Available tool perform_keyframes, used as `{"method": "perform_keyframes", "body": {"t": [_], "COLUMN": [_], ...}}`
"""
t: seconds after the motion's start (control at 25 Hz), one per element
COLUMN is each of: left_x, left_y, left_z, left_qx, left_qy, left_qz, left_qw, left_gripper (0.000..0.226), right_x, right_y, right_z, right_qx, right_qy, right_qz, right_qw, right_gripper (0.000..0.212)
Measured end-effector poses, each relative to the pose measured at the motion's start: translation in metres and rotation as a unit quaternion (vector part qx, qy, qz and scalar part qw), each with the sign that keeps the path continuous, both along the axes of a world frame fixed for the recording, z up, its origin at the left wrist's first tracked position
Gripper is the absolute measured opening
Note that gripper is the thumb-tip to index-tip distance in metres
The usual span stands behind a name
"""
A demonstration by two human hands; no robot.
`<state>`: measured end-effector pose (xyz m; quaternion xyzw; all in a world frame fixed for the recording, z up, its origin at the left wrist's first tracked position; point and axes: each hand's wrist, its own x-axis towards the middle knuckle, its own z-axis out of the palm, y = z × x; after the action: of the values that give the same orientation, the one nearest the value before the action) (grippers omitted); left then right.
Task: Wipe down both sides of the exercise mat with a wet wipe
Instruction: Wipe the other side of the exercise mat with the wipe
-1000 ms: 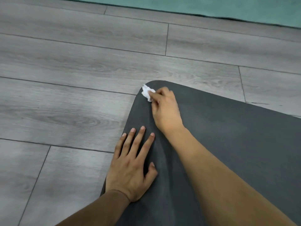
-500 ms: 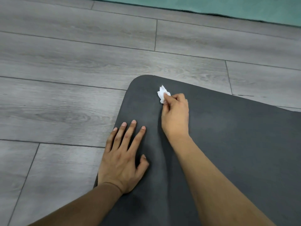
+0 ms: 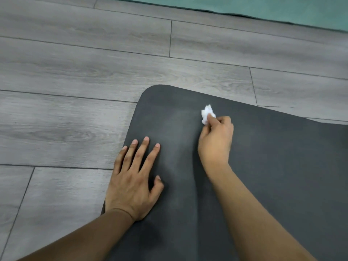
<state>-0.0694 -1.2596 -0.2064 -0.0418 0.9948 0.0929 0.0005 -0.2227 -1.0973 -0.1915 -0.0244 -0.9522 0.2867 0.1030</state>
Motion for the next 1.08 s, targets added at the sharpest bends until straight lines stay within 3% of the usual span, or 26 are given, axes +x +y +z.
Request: {"method": "perform_keyframes", "body": {"t": [0.12, 0.2, 0.28, 0.44, 0.52, 0.6, 0.68, 0.72, 0.76, 0.8, 0.88, 0.96, 1.04, 1.08], "left_x": [0.001, 0.002, 0.001, -0.001, 0.0, 0.001, 0.0, 0.001, 0.0, -0.001, 0.0, -0.001, 0.0, 0.0], "left_y": [0.0, -0.001, -0.001, 0.001, 0.0, 0.001, 0.0, 0.0, 0.001, 0.001, 0.001, 0.001, 0.002, 0.001], "left_z": [-0.001, 0.0, 0.001, 0.001, 0.0, 0.001, 0.001, 0.001, 0.001, 0.001, 0.001, 0.001, 0.001, 0.002], "left_qx": [0.001, 0.001, 0.0, 0.0, -0.001, -0.001, -0.005, -0.004, -0.002, -0.003, -0.009, -0.003, -0.004, -0.003], "left_qy": [0.005, 0.006, 0.01, 0.014, 0.01, 0.005, 0.004, 0.002, 0.003, 0.006, 0.005, 0.009, -0.001, -0.005], "left_qz": [-0.006, -0.01, -0.006, 0.002, 0.001, 0.0, 0.0, -0.002, -0.003, -0.002, -0.002, 0.001, -0.002, -0.003], "left_qw": [1.0, 1.0, 1.0, 1.0, 1.0, 1.0, 1.0, 1.0, 1.0, 1.0, 1.0, 1.0, 1.0, 1.0], "left_gripper": [0.074, 0.074, 0.075, 0.075, 0.075, 0.075, 0.075, 0.075, 0.075, 0.075, 0.075, 0.075, 0.075, 0.075], "right_x": [0.034, 0.036, 0.023, 0.005, 0.011, 0.023, 0.023, 0.013, 0.001, -0.011, -0.023, -0.026, -0.03, -0.033], "right_y": [-0.06, -0.053, -0.01, 0.081, 0.058, 0.009, -0.02, -0.016, -0.002, 0.018, 0.06, 0.074, 0.05, 0.029], "right_z": [0.002, 0.008, 0.009, 0.008, 0.005, 0.004, 0.008, 0.01, 0.009, 0.006, 0.001, 0.001, 0.0, 0.001], "right_qx": [0.007, 0.039, 0.056, 0.04, 0.031, 0.032, 0.061, 0.085, 0.106, 0.114, 0.113, 0.098, 0.082, 0.063], "right_qy": [-0.001, -0.008, 0.01, -0.019, -0.02, 0.004, 0.0, 0.006, 0.021, 0.04, 0.044, -0.001, -0.017, -0.01], "right_qz": [0.254, 0.313, 0.244, -0.024, -0.039, 0.16, 0.388, 0.438, 0.428, 0.368, 0.144, -0.015, -0.059, -0.034], "right_qw": [0.967, 0.949, 0.968, 0.999, 0.999, 0.987, 0.92, 0.895, 0.897, 0.922, 0.982, 0.995, 0.995, 0.997], "right_gripper": [0.032, 0.028, 0.024, 0.03, 0.03, 0.035, 0.035, 0.034, 0.033, 0.031, 0.027, 0.023, 0.022, 0.022]}}
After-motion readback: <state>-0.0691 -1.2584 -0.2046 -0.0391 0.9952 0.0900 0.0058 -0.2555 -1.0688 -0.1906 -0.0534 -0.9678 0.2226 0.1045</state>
